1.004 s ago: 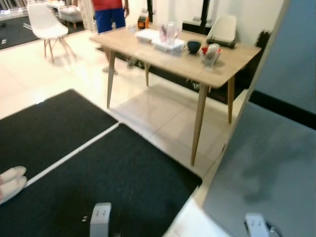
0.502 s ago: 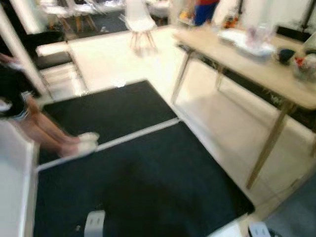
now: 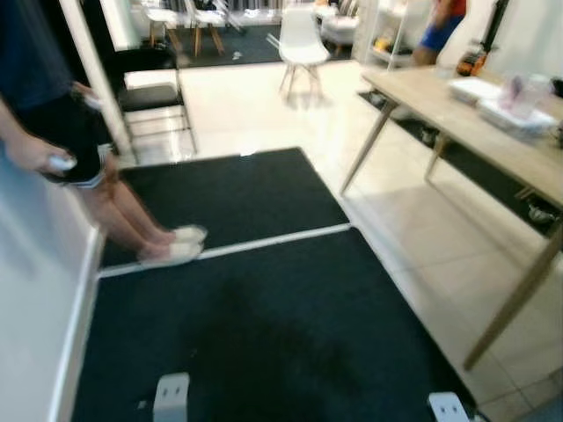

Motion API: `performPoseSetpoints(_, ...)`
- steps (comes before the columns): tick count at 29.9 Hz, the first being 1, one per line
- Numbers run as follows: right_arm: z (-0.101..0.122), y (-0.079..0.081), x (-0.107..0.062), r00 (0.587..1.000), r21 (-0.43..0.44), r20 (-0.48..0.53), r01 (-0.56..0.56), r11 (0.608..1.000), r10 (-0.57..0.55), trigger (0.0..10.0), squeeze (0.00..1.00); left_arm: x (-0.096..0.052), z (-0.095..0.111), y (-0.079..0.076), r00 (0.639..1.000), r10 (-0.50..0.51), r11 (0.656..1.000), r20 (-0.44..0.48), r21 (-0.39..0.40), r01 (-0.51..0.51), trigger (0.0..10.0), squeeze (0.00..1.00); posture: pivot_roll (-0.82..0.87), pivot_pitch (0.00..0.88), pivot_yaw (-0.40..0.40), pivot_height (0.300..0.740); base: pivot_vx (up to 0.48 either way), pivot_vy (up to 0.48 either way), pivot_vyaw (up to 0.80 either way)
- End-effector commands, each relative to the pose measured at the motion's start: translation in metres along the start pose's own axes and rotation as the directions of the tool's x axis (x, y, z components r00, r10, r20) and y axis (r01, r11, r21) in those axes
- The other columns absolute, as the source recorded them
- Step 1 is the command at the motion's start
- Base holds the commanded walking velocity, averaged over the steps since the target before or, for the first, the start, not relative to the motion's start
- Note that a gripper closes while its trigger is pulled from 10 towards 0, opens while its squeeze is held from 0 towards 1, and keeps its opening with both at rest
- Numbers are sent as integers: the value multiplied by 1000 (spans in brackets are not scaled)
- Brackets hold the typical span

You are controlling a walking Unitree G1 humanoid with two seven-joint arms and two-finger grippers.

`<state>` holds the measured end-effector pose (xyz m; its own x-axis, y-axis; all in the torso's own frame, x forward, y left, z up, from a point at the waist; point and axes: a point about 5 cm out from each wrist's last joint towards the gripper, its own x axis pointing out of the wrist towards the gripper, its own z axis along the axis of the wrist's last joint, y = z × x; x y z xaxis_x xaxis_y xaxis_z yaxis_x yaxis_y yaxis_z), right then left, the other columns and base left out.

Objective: Restocking fridge

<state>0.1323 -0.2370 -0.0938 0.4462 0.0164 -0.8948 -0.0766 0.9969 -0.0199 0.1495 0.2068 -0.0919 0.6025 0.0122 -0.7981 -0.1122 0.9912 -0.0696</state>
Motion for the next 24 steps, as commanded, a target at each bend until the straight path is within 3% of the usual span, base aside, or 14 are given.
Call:
performPoseSetpoints(1, 3, 1, 1, 1000, -13, 10, -4, 1000, 4, 10000, 0, -2, -6, 5, 1000, 16, 1000, -21, -8, -16, 10000, 0, -99, 0, -28, 740, 0, 0, 800)
performPoseSetpoints(4, 1, 2, 1, 1000, -31, 2, 1, 1000, -1, 10000, 0, -2, -6, 5, 1000, 16, 1000, -22, -8, -17, 10000, 0, -96, 0, -22, 740, 0, 0, 571)
performPoseSetpoints(11, -4, 5, 1, 999, -73, -30, 21, 997, -23, 10000, 0, -2, -4, 8, 1000, 13, 1000, -14, -5, -13, 10000, 0, -92, 3, -23, 740, 0, 0, 0)
performPoseSetpoints(24, -7, 10, 1, 999, -150, -48, -8, 989, 1, 10000, 0, -4, -9, 9, 999, 26, 1000, -38, -6, -27, 10000, 0, -87, 2, -36, 740, 365, 0, 0)
